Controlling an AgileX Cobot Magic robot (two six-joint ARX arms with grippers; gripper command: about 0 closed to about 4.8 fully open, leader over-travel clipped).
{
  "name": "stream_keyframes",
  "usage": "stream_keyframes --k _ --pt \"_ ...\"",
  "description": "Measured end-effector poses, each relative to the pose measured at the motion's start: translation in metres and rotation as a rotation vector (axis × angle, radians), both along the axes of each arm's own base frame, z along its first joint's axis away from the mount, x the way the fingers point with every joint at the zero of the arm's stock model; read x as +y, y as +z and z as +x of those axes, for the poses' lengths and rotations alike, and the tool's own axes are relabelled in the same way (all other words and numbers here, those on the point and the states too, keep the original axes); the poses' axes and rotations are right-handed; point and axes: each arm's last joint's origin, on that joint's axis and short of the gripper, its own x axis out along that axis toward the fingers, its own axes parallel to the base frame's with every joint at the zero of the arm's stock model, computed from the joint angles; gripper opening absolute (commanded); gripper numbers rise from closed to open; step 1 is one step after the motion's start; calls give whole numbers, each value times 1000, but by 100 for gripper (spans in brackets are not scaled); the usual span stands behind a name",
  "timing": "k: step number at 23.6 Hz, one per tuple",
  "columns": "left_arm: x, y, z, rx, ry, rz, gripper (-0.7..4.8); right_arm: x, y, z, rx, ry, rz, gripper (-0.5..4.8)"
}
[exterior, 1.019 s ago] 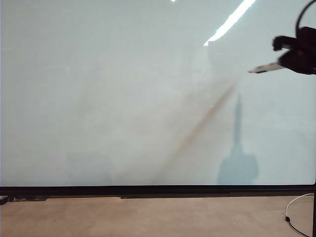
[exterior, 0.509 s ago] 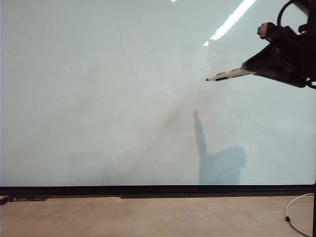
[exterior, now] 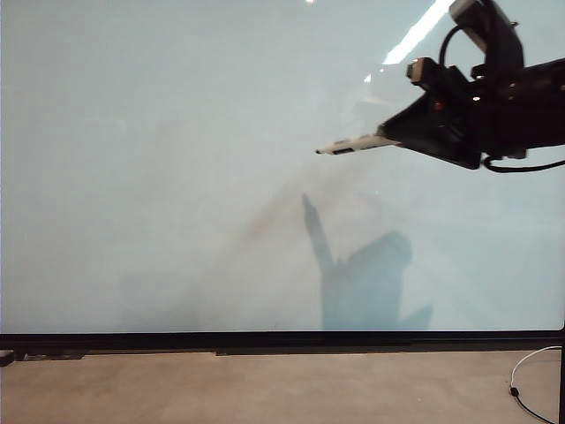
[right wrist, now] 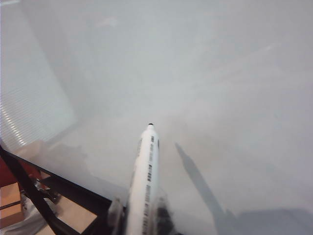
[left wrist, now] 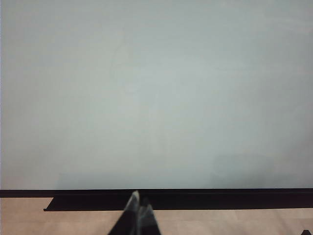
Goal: Pick up the pen on the shelf to the right of the whiteboard and draw a check mark.
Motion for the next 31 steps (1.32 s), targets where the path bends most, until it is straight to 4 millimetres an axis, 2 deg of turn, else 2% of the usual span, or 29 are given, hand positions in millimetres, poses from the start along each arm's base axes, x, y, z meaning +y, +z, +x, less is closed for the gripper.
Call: stream_keyframes --k 5,13,31 --pt "0 0 0 0 0 0 -4 10 0 15 -21 28 10 -3" --pt "0 0 0 0 0 0 -4 15 6 28 -46 44 38 -3" --pt "0 0 0 0 0 0 -5 15 7 31 -39 -18 62 -4"
